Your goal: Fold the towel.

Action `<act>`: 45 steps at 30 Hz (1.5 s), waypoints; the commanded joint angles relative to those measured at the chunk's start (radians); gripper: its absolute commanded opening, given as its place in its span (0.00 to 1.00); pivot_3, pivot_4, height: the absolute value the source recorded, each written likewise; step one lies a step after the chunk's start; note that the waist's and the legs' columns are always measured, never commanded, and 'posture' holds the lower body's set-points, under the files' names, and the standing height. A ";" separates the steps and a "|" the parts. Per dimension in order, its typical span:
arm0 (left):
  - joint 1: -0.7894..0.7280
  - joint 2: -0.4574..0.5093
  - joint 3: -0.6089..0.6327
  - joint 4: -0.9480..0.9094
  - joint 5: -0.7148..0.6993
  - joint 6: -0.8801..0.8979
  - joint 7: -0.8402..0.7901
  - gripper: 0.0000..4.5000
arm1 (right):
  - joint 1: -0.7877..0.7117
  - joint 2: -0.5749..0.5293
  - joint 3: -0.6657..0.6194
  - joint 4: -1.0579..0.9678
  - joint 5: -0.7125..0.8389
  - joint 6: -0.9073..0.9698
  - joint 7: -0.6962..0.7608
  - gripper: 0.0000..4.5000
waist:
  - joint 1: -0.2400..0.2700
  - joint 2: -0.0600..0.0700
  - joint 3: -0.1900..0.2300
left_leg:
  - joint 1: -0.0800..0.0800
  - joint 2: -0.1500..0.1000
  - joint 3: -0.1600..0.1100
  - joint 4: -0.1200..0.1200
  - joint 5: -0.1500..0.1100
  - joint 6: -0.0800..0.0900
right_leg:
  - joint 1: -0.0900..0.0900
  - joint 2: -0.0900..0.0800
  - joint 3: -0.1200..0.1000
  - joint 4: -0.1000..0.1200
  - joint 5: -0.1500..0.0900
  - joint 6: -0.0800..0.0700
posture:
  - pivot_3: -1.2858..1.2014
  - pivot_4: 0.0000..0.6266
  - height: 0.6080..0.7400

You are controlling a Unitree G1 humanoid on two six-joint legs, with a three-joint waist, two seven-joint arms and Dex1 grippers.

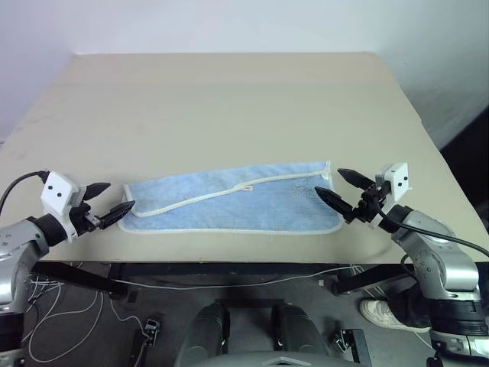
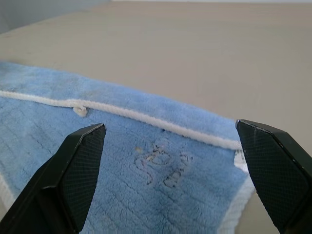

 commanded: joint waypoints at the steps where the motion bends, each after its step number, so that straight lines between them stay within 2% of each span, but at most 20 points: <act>1: -0.046 0.092 -0.030 0.059 0.014 -0.072 -0.161 0.93 | 0.010 0.028 0.004 -0.052 -0.007 -0.031 -0.023 1.00 | -0.001 0.000 0.000 | 0.000 0.000 0.000 0.000 0.000 0.000 | 0.000 0.000 0.000 0.000 0.000 0.000 | 0.52 0.24 1.00; 3: -0.087 0.132 -0.053 0.108 0.002 -0.073 -0.247 1.00 | 0.017 0.041 0.008 -0.056 -0.011 -0.036 -0.030 1.00 | -0.002 0.000 0.000 | 0.000 0.000 0.000 0.000 0.000 0.000 | 0.000 0.000 0.000 0.000 0.000 0.000 | 0.52 0.24 1.00; 6: -0.153 0.170 -0.111 0.188 0.064 -0.185 -0.325 1.00 | 0.026 0.055 0.007 -0.058 -0.015 -0.043 -0.041 1.00 | 0.000 0.001 0.000 | 0.000 0.000 0.000 -0.001 0.000 0.000 | -0.001 0.000 0.000 0.000 0.000 0.000 | 0.52 0.24 1.00; 9: -0.219 0.201 -0.197 0.294 0.171 -0.371 -0.385 1.00 | 0.034 0.065 0.010 -0.068 -0.014 -0.045 -0.052 1.00 | 0.000 0.001 0.000 | 0.000 0.000 0.000 -0.001 0.000 0.000 | -0.001 0.000 0.000 0.000 0.000 0.000 | 0.52 0.24 1.00; 13: -0.303 0.195 -0.279 0.407 0.246 -0.542 -0.436 1.00 | 0.044 0.070 0.012 -0.076 -0.015 -0.045 -0.062 1.00 | -0.001 0.001 0.000 | 0.000 0.000 0.000 -0.001 0.000 0.000 | -0.001 0.000 0.000 0.000 0.000 0.000 | 0.52 0.24 1.00; 21: -0.434 0.149 -0.361 0.606 0.352 -0.809 -0.374 1.00 | 0.054 0.073 0.010 -0.090 -0.012 -0.040 -0.076 1.00 | 0.000 0.001 0.000 | 0.000 0.000 0.001 0.000 0.000 0.000 | -0.001 0.002 -0.001 0.001 0.000 0.000 | 0.52 0.24 1.00; 30: -0.475 0.123 -0.397 0.708 0.380 -0.905 -0.342 1.00 | 0.049 0.082 0.018 -0.094 -0.015 -0.043 -0.085 1.00 | -0.002 0.000 0.000 | 0.000 0.000 0.001 0.001 0.000 0.001 | -0.001 0.004 -0.002 0.001 0.000 0.000 | 0.52 0.24 1.00; 33: -0.483 0.117 -0.395 0.726 0.376 -0.918 -0.332 0.86 | 0.048 0.083 0.019 -0.095 -0.015 -0.043 -0.087 1.00 | -0.001 0.000 0.000 | 0.000 0.000 0.001 0.001 0.000 0.001 | 0.000 0.004 -0.002 0.002 0.000 0.000 | 0.52 0.24 1.00; 44: -0.471 0.122 -0.388 0.733 0.352 -0.931 -0.341 0.01 | 0.053 0.083 0.021 -0.103 -0.013 -0.040 -0.087 1.00 | -0.002 0.000 0.000 | 0.000 0.000 0.001 0.002 0.000 0.001 | 0.000 0.005 -0.002 0.002 0.000 0.000 | 0.52 0.24 1.00; 45: -0.469 0.122 -0.387 0.730 0.350 -0.927 -0.343 0.00 | 0.053 0.083 0.021 -0.103 -0.012 -0.040 -0.086 1.00 | -0.002 0.000 0.000 | 0.000 0.000 0.001 0.002 0.000 0.001 | 0.000 0.005 -0.002 0.002 0.000 0.000 | 0.52 0.24 1.00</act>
